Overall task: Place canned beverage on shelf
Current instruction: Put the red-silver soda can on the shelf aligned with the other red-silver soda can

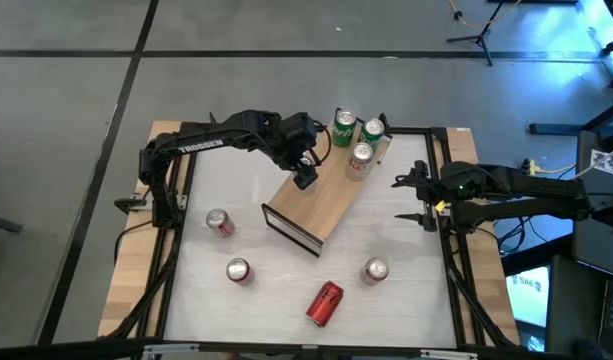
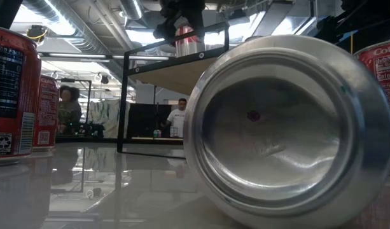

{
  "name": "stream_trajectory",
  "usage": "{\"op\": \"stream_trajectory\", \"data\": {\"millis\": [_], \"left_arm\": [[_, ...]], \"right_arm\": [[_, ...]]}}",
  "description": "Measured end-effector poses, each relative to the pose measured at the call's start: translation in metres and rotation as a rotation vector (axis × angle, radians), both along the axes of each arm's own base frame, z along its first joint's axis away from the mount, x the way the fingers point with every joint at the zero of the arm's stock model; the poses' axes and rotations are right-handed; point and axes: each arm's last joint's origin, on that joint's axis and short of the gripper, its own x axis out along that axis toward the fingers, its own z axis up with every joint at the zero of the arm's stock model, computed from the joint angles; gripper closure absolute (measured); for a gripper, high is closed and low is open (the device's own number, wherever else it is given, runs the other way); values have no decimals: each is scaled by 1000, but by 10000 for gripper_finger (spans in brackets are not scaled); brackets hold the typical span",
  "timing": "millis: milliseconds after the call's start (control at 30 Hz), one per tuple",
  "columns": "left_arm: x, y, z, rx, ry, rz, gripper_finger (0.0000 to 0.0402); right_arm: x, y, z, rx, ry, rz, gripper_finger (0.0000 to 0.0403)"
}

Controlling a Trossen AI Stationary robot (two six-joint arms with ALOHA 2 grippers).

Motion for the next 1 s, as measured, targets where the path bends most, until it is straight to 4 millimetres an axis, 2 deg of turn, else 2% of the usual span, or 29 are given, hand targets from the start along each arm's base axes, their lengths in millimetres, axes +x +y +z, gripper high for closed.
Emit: {"op": "stream_trajectory", "data": {"millis": [833,1000], "left_arm": [[0,-1,0,-22,-5,-13,71],[1,-1,1,-21,-23,-15,43]], "right_arm": [[0,0,0,0,0,0,6],[0,0,0,0,1,0,6]]}}
